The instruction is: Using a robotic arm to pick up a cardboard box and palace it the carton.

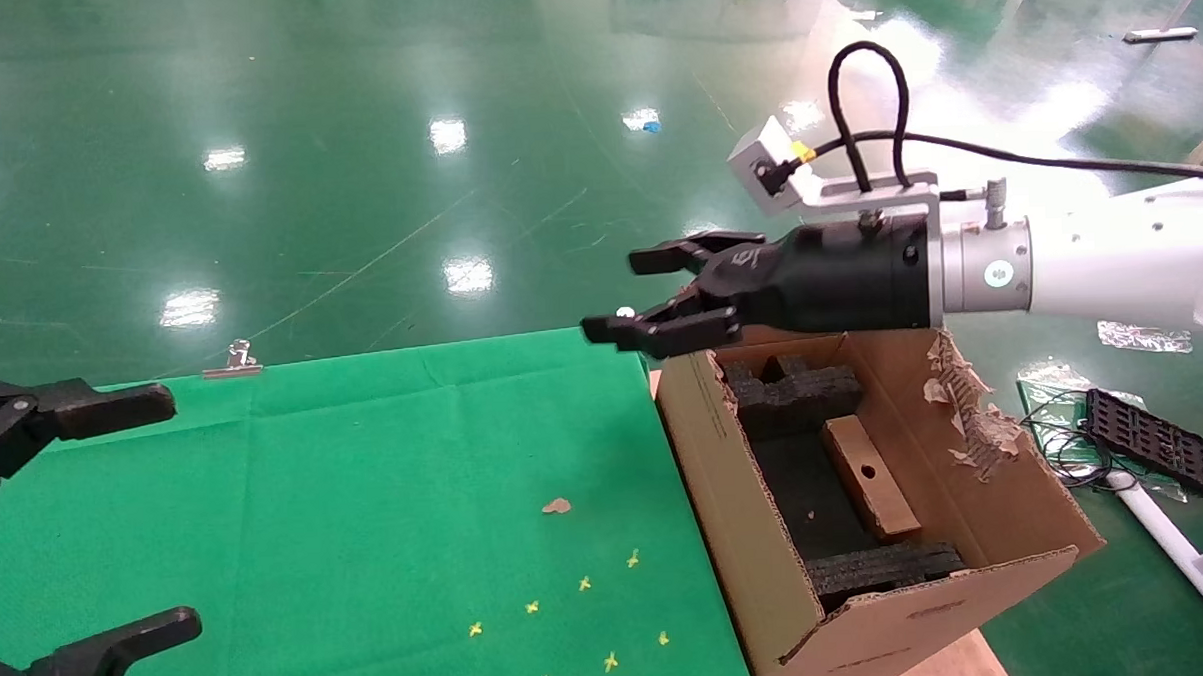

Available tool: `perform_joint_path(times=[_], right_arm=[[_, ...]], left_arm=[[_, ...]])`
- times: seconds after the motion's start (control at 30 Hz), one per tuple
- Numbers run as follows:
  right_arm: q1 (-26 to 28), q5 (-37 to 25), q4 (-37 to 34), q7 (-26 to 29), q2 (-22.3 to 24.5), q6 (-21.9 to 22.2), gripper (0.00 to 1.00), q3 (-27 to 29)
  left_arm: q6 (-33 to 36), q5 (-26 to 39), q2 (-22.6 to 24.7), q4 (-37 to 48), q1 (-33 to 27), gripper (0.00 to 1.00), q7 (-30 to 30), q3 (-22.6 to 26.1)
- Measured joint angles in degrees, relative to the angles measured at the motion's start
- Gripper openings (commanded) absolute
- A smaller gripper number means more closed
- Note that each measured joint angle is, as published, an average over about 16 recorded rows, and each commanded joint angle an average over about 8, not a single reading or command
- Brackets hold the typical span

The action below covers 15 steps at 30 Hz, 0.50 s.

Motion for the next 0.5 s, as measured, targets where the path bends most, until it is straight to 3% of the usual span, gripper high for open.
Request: perform_joint_path(times=[0.5], right_arm=[[-15.43, 5.79, 16.04, -4.75, 1.45, -5.0, 1.0, 17.12]], left_arm=[[-0.02, -0.03, -0.02, 0.0, -0.01, 1.0, 0.02, 0.04]])
